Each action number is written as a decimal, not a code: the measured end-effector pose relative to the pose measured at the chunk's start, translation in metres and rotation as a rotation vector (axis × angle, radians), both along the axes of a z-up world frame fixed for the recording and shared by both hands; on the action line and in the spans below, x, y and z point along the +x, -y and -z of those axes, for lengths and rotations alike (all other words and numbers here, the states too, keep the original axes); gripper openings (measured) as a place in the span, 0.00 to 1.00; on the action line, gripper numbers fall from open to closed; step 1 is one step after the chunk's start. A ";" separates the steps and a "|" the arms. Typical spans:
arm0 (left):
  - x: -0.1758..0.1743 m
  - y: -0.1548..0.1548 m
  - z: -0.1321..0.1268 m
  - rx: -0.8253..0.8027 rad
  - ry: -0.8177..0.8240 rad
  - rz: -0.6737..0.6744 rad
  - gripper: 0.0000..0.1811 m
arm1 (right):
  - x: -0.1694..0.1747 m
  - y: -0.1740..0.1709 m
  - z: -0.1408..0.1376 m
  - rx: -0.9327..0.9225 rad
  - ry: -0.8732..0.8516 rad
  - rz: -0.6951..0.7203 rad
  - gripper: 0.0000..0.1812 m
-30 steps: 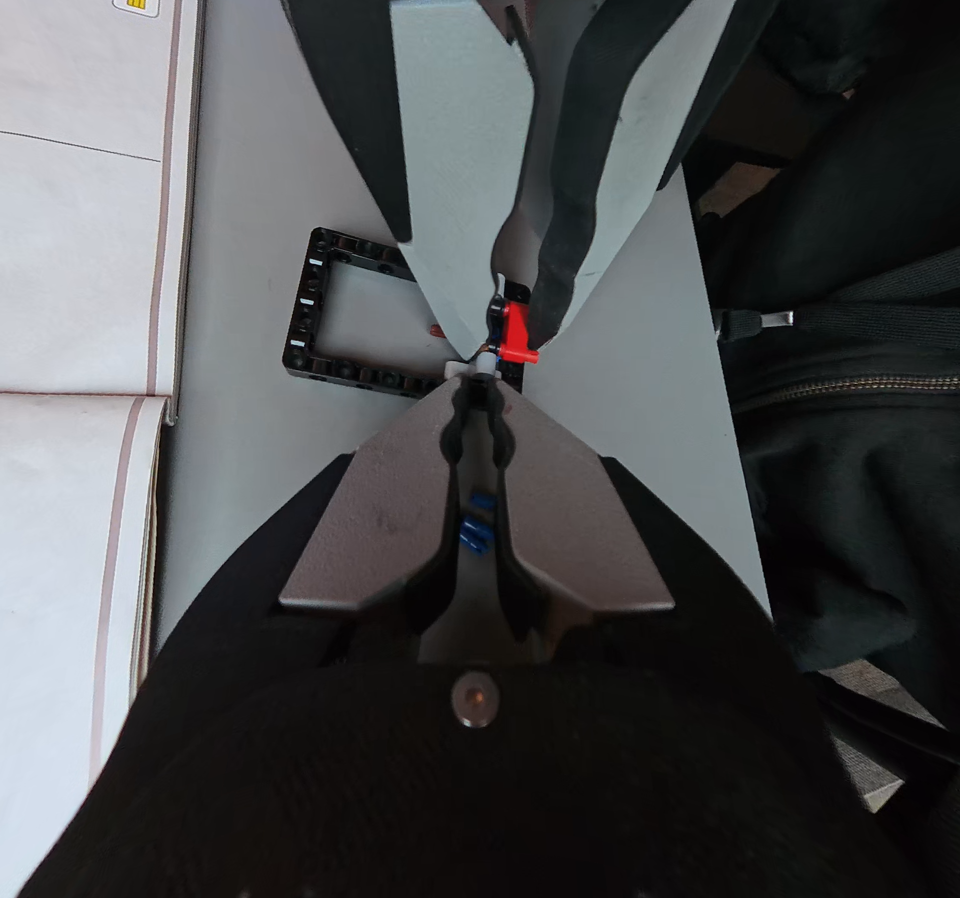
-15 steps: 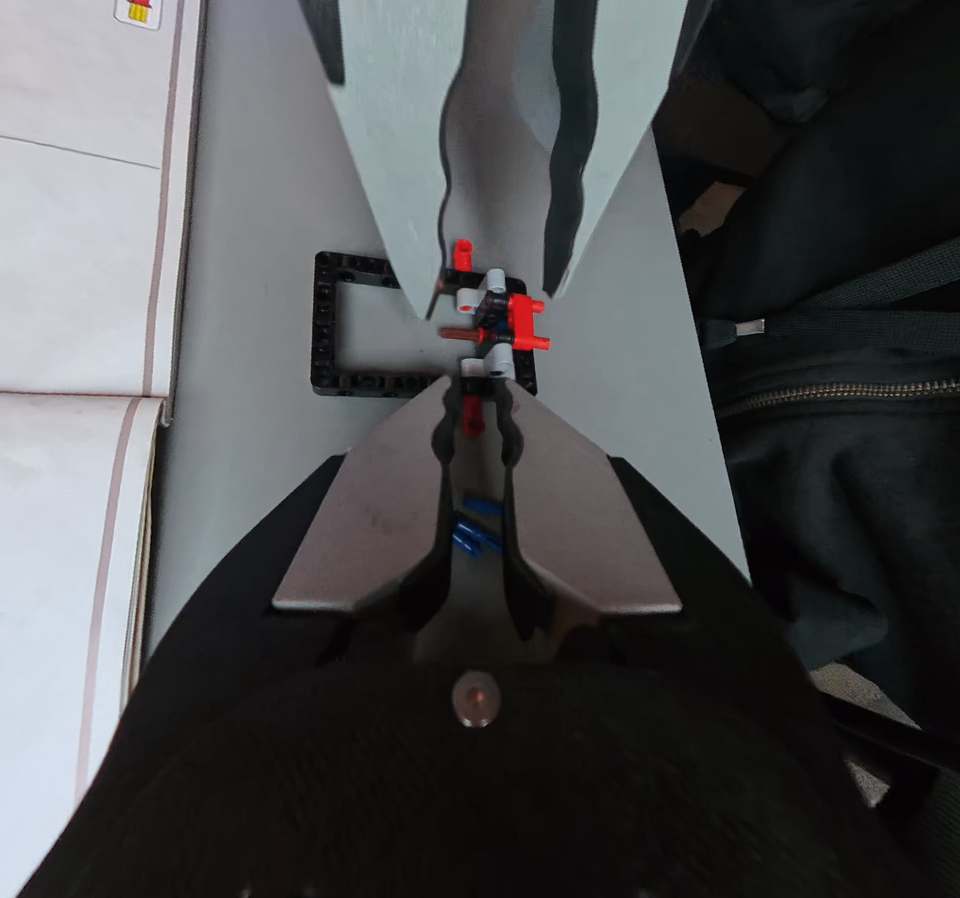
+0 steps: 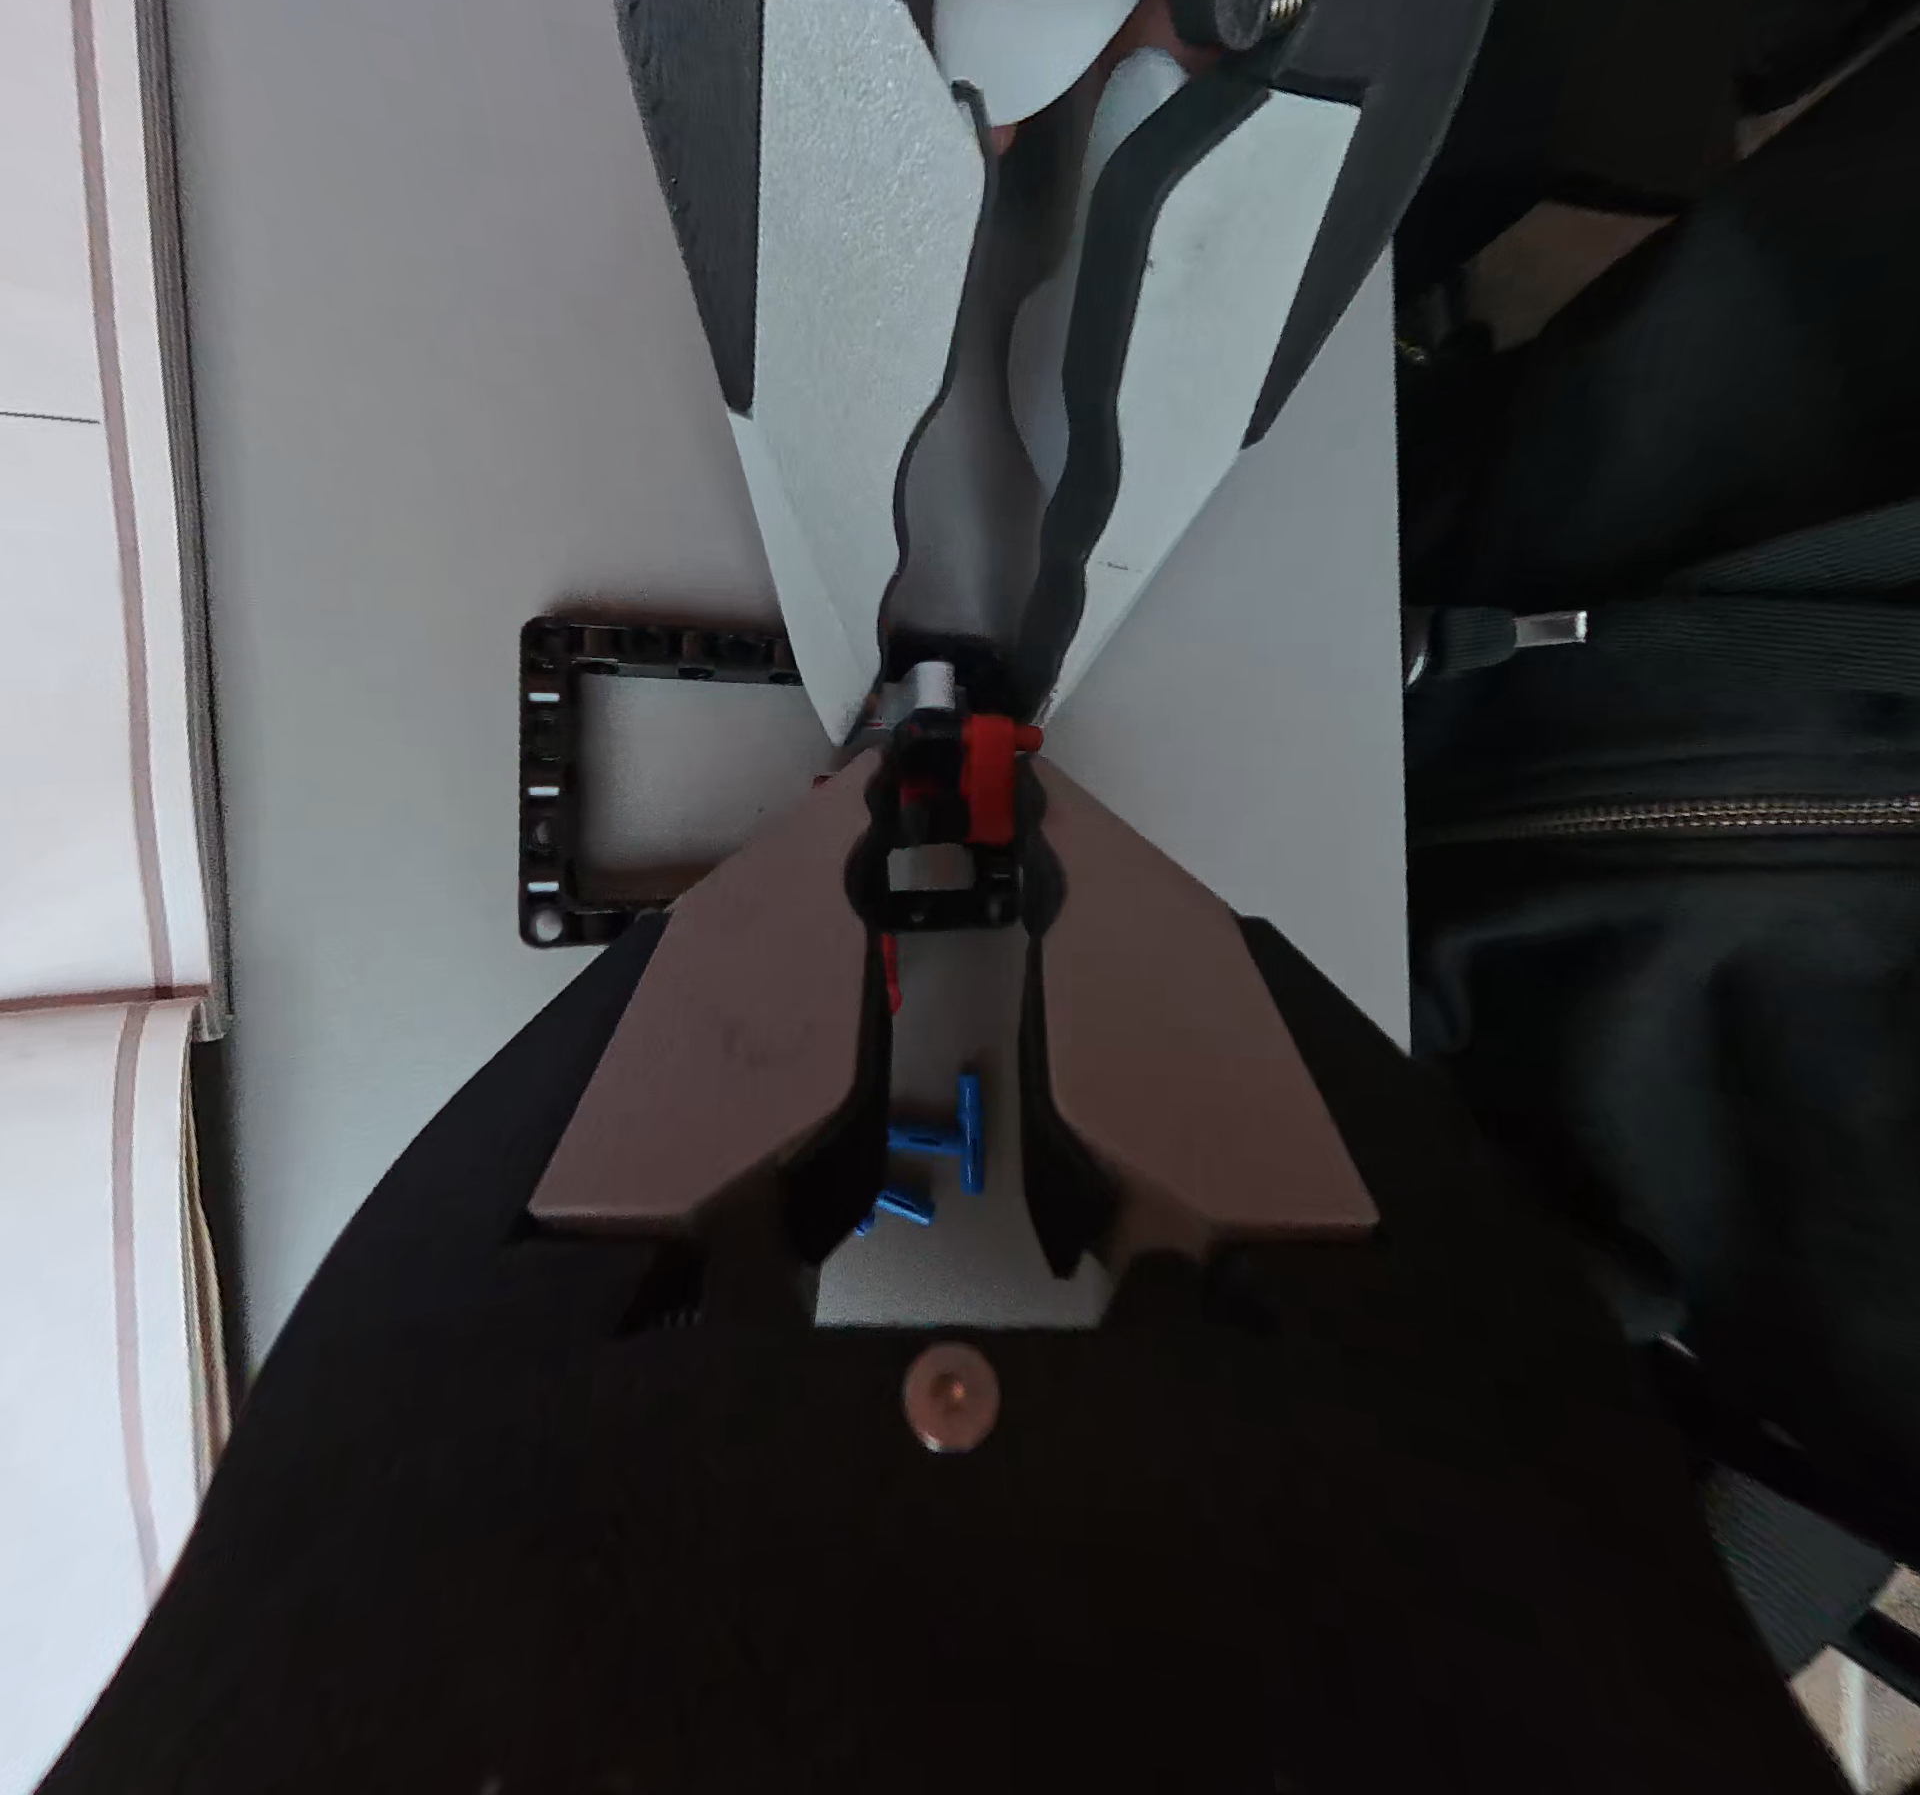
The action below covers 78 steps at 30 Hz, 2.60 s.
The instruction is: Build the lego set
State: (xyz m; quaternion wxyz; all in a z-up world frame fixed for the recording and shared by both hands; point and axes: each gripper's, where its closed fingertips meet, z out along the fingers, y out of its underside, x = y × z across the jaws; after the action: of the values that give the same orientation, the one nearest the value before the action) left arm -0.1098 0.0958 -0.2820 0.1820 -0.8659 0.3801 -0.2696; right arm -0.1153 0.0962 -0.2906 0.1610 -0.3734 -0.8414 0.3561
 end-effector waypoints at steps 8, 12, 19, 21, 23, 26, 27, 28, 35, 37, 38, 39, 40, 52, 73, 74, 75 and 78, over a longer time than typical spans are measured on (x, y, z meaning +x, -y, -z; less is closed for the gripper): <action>-0.005 -0.002 -0.001 0.023 -0.063 -0.038 0.10 | -0.004 0.000 -0.006 0.048 -0.142 -0.052 0.14; -0.005 -0.001 0.000 0.031 -0.073 -0.032 0.10 | -0.003 0.001 -0.007 0.031 -0.152 -0.080 0.13; -0.007 0.000 0.001 0.055 -0.114 0.022 0.09 | -0.006 0.003 -0.007 0.112 -0.199 -0.113 0.13; -0.007 0.000 0.001 0.032 -0.112 0.016 0.09 | -0.006 0.003 -0.007 0.154 -0.227 -0.135 0.13; -0.007 0.001 0.001 0.014 -0.120 0.034 0.08 | -0.006 0.004 -0.006 0.184 -0.244 -0.153 0.12; -0.007 0.001 0.001 0.000 -0.140 0.047 0.08 | -0.006 0.005 -0.006 0.218 -0.245 -0.179 0.12; -0.007 0.001 0.001 -0.003 -0.139 0.048 0.08 | -0.006 0.004 -0.006 0.233 -0.251 -0.192 0.12; -0.007 0.001 0.001 -0.007 -0.136 0.046 0.07 | -0.005 0.004 -0.006 0.260 -0.260 -0.203 0.12; -0.006 0.002 0.001 -0.061 -0.107 0.021 0.08 | -0.005 0.006 -0.006 0.364 -0.270 -0.225 0.12; -0.006 0.002 0.001 -0.059 -0.098 0.019 0.07 | -0.005 0.006 -0.006 0.354 -0.265 -0.221 0.12; -0.006 0.002 0.001 -0.053 -0.097 0.014 0.07 | -0.005 0.006 -0.006 0.361 -0.269 -0.225 0.12; -0.006 0.002 0.001 -0.051 -0.093 0.010 0.07 | -0.005 0.006 -0.006 0.369 -0.272 -0.227 0.12; -0.006 0.002 0.001 -0.049 -0.086 0.006 0.07 | -0.005 0.006 -0.006 0.362 -0.272 -0.226 0.12; -0.014 0.007 -0.021 0.128 -0.048 -0.031 0.34 | -0.013 -0.004 -0.008 0.145 -0.253 -0.085 0.23; -0.028 0.027 0.002 0.227 -0.080 -0.301 0.10 | -0.004 -0.016 0.000 -0.032 -0.033 0.022 0.30; -0.027 0.025 0.002 0.238 -0.093 -0.301 0.09 | -0.004 -0.015 0.002 -0.010 -0.032 0.018 0.29; -0.026 0.023 0.001 0.243 -0.107 -0.304 0.07 | -0.003 -0.013 0.003 0.005 -0.037 0.018 0.30; -0.028 0.017 -0.001 0.259 -0.134 -0.324 0.05 | 0.004 -0.007 0.002 0.019 -0.057 -0.001 0.23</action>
State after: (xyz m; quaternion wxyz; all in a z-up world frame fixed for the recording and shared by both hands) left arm -0.1375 0.0791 -0.2814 0.3068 -0.9010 0.2787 -0.1278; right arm -0.1115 0.1035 -0.2924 0.1881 -0.3610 -0.8400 0.3588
